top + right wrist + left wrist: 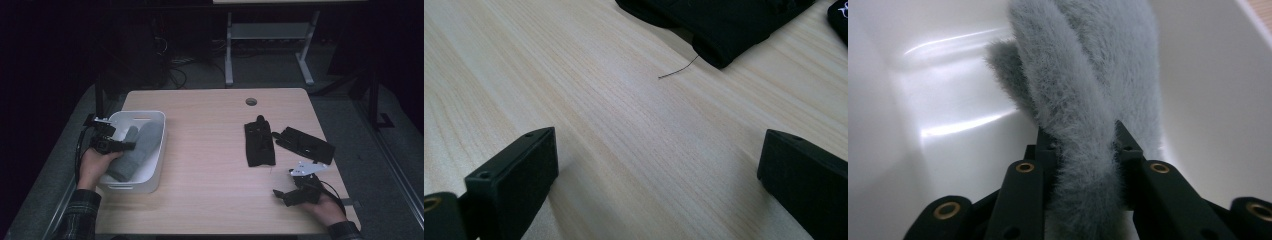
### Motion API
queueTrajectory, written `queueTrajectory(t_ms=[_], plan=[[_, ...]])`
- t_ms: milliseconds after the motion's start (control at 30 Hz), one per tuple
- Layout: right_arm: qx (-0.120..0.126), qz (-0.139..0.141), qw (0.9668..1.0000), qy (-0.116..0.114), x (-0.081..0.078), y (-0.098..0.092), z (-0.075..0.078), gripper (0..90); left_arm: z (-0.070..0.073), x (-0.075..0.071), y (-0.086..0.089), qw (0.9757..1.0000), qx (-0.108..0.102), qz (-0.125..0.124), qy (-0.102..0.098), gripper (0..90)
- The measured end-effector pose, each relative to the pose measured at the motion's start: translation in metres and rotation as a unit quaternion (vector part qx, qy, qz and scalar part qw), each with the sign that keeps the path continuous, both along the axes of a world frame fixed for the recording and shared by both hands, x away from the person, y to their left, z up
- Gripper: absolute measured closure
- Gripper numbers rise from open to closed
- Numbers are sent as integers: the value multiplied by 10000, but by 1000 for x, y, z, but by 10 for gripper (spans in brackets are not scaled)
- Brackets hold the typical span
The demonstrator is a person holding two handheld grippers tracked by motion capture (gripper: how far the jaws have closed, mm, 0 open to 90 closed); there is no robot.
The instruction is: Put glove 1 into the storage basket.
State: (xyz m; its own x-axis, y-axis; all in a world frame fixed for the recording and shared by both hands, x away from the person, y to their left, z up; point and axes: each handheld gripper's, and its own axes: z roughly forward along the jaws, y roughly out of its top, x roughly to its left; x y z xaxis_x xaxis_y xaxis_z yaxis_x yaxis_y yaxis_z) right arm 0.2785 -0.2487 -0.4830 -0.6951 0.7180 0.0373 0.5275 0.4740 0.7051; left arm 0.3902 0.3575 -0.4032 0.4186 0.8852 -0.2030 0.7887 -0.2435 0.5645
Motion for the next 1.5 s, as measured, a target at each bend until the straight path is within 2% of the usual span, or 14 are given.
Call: queueTrajectory(t_ms=[67,100,167,200,267,300,400,500,733,1000,1267,1400,1500], plan=[[0,1,10000,-5,0,0,0,26,-1,0,0,10000,28,40,9,689],[0,1,10000,-1,0,0,0,26,-3,1,-1,9998,171,56,18,646],[1,-2,10000,0,0,0,0,26,-3,1,-3,9997,240,94,13,614],[1,-2,10000,1,0,0,0,26,-4,1,-4,9994,342,82,-7,551],[1,-2,10000,1,0,0,0,26,-4,1,-6,9984,542,159,-41,481],[1,-1,10000,-3,0,0,0,26,-4,1,-7,9975,671,191,-127,450],[1,-1,10000,-1,0,0,0,26,-3,1,-6,9967,741,255,-201,387],[2,-1,10000,0,0,0,0,26,0,-1,-6,9957,799,349,-324,364],[1,-2,10000,1,0,0,0,26,3,-1,-4,9965,701,283,-348,326],[0,1,10000,-3,0,0,0,26,13,-3,-8,9970,551,170,-518,267],[1,-1,10000,-2,0,0,0,26,28,-8,-27,9969,283,-129,-722,246],[1,-2,10000,0,0,0,0,26,37,-12,-39,9959,111,-277,-850,242],[0,-2,10000,0,0,0,0,26,42,-15,-50,9946,64,-438,-937,241]])
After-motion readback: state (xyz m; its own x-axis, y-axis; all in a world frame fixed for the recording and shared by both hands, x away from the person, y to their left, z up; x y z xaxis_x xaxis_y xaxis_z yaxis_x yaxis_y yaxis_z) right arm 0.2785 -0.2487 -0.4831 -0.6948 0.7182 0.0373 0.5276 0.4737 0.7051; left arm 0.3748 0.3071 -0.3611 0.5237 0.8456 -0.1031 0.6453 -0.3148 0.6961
